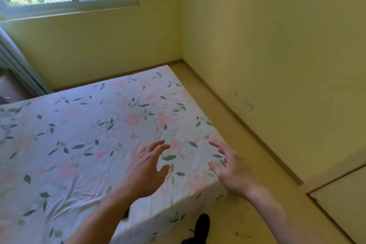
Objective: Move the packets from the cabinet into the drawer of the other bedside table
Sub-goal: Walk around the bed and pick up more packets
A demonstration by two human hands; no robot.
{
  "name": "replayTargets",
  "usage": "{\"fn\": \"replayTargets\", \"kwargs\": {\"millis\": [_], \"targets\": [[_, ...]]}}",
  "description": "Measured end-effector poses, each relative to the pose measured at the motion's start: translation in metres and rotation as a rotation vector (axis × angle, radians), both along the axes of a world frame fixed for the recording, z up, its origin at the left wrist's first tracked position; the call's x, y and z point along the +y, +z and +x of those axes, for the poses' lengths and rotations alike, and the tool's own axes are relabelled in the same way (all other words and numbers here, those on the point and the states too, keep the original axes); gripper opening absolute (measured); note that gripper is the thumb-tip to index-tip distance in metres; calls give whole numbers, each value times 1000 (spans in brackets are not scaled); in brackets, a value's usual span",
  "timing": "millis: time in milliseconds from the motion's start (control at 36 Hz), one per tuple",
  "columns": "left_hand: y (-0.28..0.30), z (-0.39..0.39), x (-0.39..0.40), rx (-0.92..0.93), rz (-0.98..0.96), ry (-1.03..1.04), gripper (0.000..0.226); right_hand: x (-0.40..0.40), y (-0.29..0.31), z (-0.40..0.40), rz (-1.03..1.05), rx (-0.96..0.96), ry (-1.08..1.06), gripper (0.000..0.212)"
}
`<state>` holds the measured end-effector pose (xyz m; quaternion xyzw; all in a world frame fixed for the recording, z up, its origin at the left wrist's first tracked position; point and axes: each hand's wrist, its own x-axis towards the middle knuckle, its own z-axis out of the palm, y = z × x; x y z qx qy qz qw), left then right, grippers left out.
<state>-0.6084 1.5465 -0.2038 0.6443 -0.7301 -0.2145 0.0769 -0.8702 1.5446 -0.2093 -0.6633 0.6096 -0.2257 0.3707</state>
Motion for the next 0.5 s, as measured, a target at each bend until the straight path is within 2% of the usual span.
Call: {"fn": "replayTargets", "kwargs": {"millis": [194, 417, 500], "targets": [[2, -82, -111, 57, -38, -28, 57, -102, 10, -85, -25, 37, -18, 56], [7, -198, -239, 74, -65, -131, 55, -187, 29, -195, -34, 82, -127, 55], [20, -245, -278, 143, -77, -172, 52, -218, 34, -239, -26, 42, -195, 53]]}}
